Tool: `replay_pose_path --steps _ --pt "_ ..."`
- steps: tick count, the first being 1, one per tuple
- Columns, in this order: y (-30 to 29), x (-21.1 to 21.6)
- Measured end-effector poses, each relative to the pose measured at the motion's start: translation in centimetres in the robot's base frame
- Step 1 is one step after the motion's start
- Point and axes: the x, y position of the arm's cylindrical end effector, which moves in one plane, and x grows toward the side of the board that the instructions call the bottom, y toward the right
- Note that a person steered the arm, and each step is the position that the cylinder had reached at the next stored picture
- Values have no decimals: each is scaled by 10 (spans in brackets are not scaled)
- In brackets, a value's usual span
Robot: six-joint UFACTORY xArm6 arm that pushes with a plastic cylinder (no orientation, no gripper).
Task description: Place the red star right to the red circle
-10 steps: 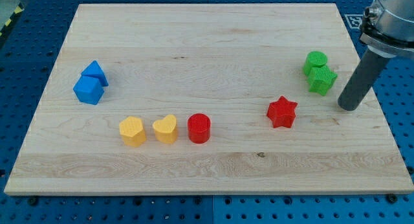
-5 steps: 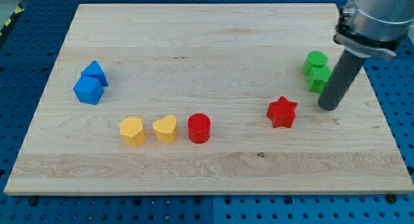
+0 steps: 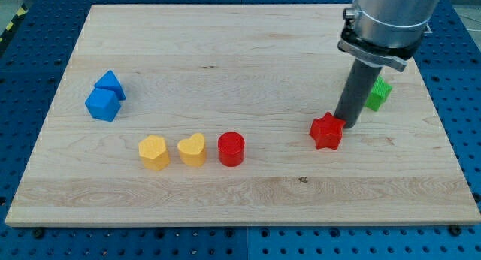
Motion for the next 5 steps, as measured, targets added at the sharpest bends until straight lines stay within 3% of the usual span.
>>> replay_pose_path --steps 3,5 --pt "-9 3" --pt "-32 30"
